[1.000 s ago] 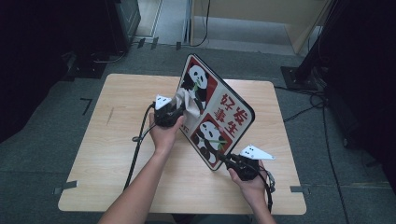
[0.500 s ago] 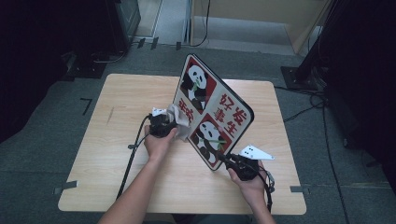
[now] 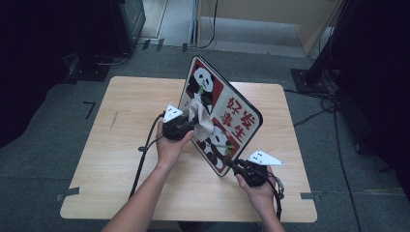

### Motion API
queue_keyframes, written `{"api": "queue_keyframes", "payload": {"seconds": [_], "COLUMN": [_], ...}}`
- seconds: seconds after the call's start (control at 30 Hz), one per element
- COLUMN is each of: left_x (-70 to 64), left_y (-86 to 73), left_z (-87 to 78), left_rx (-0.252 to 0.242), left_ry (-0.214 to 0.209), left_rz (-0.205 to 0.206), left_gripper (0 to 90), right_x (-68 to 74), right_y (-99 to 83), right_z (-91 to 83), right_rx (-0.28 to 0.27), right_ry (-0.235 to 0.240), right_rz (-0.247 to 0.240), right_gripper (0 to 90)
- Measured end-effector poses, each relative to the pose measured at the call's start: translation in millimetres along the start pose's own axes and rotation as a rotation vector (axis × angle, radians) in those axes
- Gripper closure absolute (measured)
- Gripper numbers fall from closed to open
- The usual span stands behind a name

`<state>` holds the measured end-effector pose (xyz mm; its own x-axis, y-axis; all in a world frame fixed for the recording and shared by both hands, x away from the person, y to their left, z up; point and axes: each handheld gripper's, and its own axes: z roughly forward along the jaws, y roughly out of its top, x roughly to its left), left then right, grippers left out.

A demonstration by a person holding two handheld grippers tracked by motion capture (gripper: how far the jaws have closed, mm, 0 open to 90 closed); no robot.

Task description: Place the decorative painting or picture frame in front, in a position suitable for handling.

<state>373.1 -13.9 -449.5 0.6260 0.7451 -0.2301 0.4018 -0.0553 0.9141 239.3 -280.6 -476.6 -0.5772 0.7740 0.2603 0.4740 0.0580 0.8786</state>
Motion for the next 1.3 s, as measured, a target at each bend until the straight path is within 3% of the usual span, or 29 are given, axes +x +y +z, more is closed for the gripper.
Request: {"api": "queue_keyframes", "payload": {"seconds": [0.03, 0.1, 0.27, 0.43, 0.6, 0.9, 0.97, 1.03, 1.13, 1.3], "left_x": [-1.1, 2.7, 7.3, 9.1, -2.8, -37.3, -42.8, -41.7, -34.8, -20.5], "left_y": [-2.3, -12.9, -47.3, -69.6, -59.5, 13.7, 22.4, 21.5, 8.3, -33.5], "left_z": [0.7, 1.9, 2.4, 4.3, 1.7, -6.3, -7.2, -6.2, -4.5, -3.2], "left_rx": [0.011, 0.035, 0.128, 0.231, 0.211, 0.038, 0.015, 0.015, 0.021, 0.117], "left_ry": [0.003, -0.007, 0.027, 0.068, 0.057, -0.036, -0.042, -0.051, -0.073, -0.037], "left_rz": [0.015, -0.008, -0.008, -0.048, -0.026, 0.018, 0.045, 0.046, 0.012, 0.022], "left_gripper": [74.3, 75.2, 75.8, 76.3, 77.8, 75.7, 75.0, 75.0, 74.4, 73.9], "right_x": [-0.2, -0.5, -0.2, 0.3, 0.2, 0.0, 0.1, -0.5, -0.8, -0.8], "right_y": [-0.1, -0.2, 0.0, 0.4, 0.7, 0.8, 0.8, 0.8, 0.8, 1.4], "right_z": [0.0, -0.1, 0.1, 0.9, 1.3, 1.5, 1.4, 1.4, 1.3, 1.7], "right_rx": [-0.001, -0.001, 0.0, -0.001, 0.001, 0.001, 0.003, 0.002, 0.004, 0.007], "right_ry": [0.0, 0.0, -0.001, -0.003, -0.003, -0.001, 0.0, 0.0, 0.001, -0.002], "right_rz": [0.001, 0.005, 0.002, -0.003, -0.002, 0.0, 0.001, 0.005, 0.008, 0.005], "right_gripper": [78.6, 78.5, 78.5, 78.5, 78.6, 78.5, 78.5, 78.5, 78.4, 78.4]}}
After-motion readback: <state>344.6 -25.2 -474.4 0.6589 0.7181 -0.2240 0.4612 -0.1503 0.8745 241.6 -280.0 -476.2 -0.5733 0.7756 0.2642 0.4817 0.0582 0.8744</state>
